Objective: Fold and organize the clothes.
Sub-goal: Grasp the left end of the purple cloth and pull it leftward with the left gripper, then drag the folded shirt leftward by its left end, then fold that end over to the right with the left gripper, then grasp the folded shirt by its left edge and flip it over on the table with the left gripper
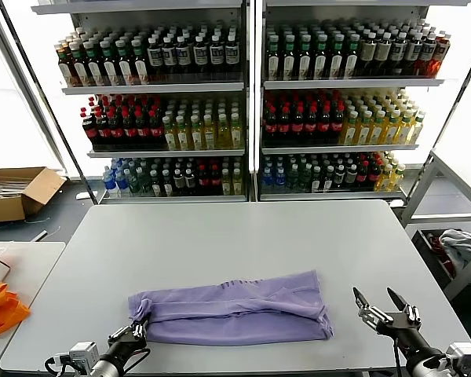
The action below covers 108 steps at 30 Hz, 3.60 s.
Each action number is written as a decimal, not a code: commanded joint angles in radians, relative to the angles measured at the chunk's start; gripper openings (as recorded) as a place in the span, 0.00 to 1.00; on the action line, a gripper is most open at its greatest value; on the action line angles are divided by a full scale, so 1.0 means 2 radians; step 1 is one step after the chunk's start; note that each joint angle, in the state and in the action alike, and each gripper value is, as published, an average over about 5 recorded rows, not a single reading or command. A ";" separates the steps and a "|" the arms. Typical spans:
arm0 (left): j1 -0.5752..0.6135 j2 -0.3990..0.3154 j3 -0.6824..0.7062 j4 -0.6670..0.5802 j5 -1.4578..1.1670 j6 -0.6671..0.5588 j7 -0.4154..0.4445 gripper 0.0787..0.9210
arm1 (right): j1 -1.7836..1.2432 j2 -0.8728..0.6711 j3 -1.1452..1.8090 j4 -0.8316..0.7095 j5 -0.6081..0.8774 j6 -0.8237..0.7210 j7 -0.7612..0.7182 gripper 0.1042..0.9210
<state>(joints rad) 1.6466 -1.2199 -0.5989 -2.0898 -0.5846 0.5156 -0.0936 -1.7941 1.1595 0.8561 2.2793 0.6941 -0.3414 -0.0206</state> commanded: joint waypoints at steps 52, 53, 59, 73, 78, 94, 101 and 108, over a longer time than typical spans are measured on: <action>-0.084 0.054 0.169 0.006 0.101 -0.047 0.008 0.17 | -0.040 0.017 0.014 0.010 -0.006 0.012 -0.001 0.88; -0.087 0.055 0.169 0.003 0.095 -0.048 0.002 0.20 | -0.041 0.018 0.013 0.010 -0.007 0.012 -0.001 0.88; -0.072 0.065 0.142 -0.039 0.062 -0.058 -0.011 0.40 | -0.039 0.023 0.003 0.010 -0.011 0.013 -0.003 0.88; -0.052 0.124 -0.099 -0.005 -0.048 0.031 0.020 0.86 | -0.033 0.019 -0.016 0.007 -0.018 0.013 -0.003 0.88; -0.068 0.113 -0.084 0.055 -0.085 0.031 0.016 0.88 | -0.031 0.017 -0.019 0.007 -0.021 0.013 -0.003 0.88; -0.109 0.079 -0.036 0.097 -0.134 0.030 -0.014 0.88 | -0.038 0.017 -0.018 0.010 -0.035 0.017 -0.011 0.88; -0.103 0.072 -0.024 0.099 -0.132 0.030 -0.007 0.84 | -0.036 0.018 -0.022 0.014 -0.035 0.016 -0.011 0.88; -0.100 0.049 -0.022 0.092 -0.143 0.029 -0.008 0.60 | -0.033 0.014 -0.018 0.017 -0.033 0.016 -0.011 0.88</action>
<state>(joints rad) 1.4479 -1.0738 -0.6518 -1.9188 -0.8311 0.5675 -0.1054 -1.8649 1.1910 0.8188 2.3107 0.6292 -0.3096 -0.0416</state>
